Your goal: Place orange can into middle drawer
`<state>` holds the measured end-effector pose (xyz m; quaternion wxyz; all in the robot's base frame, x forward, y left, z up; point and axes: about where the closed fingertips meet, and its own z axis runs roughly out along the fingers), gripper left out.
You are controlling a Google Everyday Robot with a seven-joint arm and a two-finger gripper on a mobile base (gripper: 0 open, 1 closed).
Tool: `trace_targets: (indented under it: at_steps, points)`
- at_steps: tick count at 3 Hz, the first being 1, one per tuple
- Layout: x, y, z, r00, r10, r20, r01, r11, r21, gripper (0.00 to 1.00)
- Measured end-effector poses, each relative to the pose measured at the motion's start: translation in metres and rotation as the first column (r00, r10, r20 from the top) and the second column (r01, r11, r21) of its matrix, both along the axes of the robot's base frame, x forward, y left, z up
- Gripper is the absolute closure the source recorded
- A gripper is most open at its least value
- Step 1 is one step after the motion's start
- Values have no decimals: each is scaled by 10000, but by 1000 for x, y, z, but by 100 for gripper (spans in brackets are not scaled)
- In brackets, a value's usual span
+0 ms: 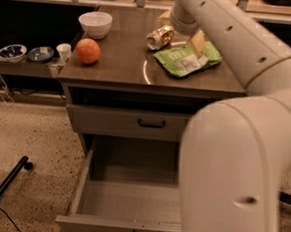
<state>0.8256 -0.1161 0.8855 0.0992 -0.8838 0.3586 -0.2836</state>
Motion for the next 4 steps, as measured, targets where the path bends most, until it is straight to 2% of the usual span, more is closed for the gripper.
trace_targets:
  at_steps: [1, 2, 3, 4]
  points:
    - [34, 14, -24, 9990, 382, -220, -384, 9992, -95, 0]
    - [58, 25, 8, 9974, 355, 628, -342, 9992, -228, 0]
    - [69, 34, 39, 9909, 352, 1298, -280, 9980, -570, 0]
    - [73, 45, 44, 9893, 409, 1401, -324, 9975, -621, 0]
